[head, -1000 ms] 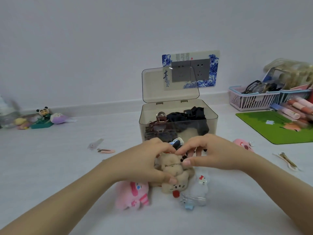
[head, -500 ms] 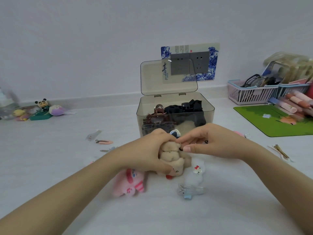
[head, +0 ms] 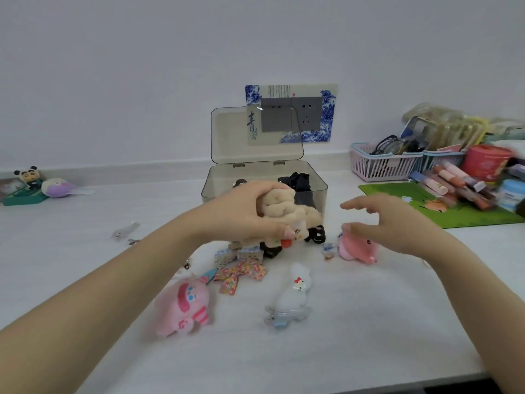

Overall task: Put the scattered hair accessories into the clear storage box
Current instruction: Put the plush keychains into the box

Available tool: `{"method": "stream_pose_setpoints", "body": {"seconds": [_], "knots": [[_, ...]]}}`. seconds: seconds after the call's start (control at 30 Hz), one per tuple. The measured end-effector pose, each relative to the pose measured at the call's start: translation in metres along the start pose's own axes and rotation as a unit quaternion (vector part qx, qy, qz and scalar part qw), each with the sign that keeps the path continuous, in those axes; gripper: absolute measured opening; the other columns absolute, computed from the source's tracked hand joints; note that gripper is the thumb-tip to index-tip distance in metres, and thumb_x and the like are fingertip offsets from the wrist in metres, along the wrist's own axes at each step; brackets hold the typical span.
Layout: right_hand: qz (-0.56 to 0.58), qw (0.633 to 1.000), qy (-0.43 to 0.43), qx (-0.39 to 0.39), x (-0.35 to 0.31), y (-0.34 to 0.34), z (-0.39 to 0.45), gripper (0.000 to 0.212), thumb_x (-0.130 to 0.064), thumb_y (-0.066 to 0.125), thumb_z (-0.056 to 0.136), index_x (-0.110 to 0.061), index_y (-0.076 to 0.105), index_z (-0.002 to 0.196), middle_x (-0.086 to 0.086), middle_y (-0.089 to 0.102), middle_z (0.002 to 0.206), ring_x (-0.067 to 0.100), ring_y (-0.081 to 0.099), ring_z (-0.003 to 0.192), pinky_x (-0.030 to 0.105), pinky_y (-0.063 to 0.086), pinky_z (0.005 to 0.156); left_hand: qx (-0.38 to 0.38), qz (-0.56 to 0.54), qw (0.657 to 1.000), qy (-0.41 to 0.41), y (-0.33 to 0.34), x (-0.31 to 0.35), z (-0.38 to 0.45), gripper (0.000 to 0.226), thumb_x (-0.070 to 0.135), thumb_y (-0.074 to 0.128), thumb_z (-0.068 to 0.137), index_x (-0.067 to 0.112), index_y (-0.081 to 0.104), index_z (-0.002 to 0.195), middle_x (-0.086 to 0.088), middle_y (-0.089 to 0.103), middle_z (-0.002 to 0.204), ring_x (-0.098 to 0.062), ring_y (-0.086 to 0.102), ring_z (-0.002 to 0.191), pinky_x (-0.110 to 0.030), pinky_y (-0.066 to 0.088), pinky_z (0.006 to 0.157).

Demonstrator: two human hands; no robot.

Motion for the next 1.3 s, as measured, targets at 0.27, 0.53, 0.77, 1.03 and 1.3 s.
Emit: {"method": "stream_pose_setpoints", "body": {"seconds": [0.27, 0.53, 0.77, 1.03, 1.3], "knots": [[0.048, 0.995, 0.065, -0.057, 0.017, 0.026, -0.012, 0.065, -0.044, 0.071, 0.07, -0.035, 0.042, 0.128, -0.005, 0.05, 0.125, 0.013, 0.051, 0.099, 0.028, 0.043, 0.087, 0.005, 0.003, 1.0, 0.011, 0.015, 0.009, 0.029, 0.051, 0.033, 0.079, 0.068, 0.04, 0.053, 0.111, 0.023, 0.061, 0.104, 0.017, 0.055, 0.086, 0.003, 0.041, 0.07], [0.215, 0.976, 0.027, 0.018, 0.011, -0.004, -0.014, 0.039, -0.029, 0.076, 0.068, -0.039, 0.059, 0.102, -0.003, 0.063, 0.099, 0.01, 0.059, 0.068, 0.02, 0.046, 0.062, 0.031, -0.087, 0.995, 0.023, -0.007, 0.016, 0.043, 0.052, 0.037, 0.078, 0.065, 0.036, 0.059, 0.114, 0.013, 0.068, 0.111, -0.003, 0.064, 0.103, -0.022, 0.05, 0.088], [0.294, 0.953, -0.031, 0.058, -0.018, -0.042, 0.009, 0.041, -0.031, 0.075, 0.069, -0.045, 0.059, 0.105, -0.005, 0.06, 0.106, 0.012, 0.062, 0.074, 0.03, 0.052, 0.077, 0.043, -0.224, 0.974, 0.01, -0.046, 0.016, 0.089, 0.049, 0.021, 0.074, 0.07, 0.016, 0.057, 0.116, -0.001, 0.064, 0.106, -0.012, 0.06, 0.086, -0.022, 0.047, 0.067], [0.37, 0.927, -0.04, 0.045, -0.05, -0.041, 0.063, 0.038, -0.03, 0.072, 0.077, -0.023, 0.057, 0.111, 0.003, 0.064, 0.097, 0.01, 0.063, 0.069, 0.023, 0.056, 0.069, -0.099, -0.084, 0.988, -0.088, -0.038, -0.03, 0.138, 0.028, 0.0, 0.06, 0.084, 0.014, 0.056, 0.108, -0.006, 0.061, 0.099, -0.02, 0.06, 0.091, -0.034, 0.051, 0.087], [0.378, 0.926, 0.002, 0.021, -0.056, -0.032, 0.105, 0.041, -0.037, 0.066, 0.081, -0.011, 0.053, 0.111, 0.005, 0.066, 0.086, 0.013, 0.063, 0.065, 0.033, 0.058, 0.073, -0.208, -0.034, 0.963, -0.166, -0.014, -0.059, 0.161, 0.063, 0.003, 0.068, 0.081, 0.012, 0.039, 0.135, -0.004, 0.055, 0.111, -0.02, 0.055, 0.103, -0.029, 0.051, 0.09]]}}
Point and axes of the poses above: each hand's wrist, its own z-axis towards the middle knuckle, its own y-axis out of the palm, x = y × z, the point moved 3 cm from there along z, towards the middle knuckle
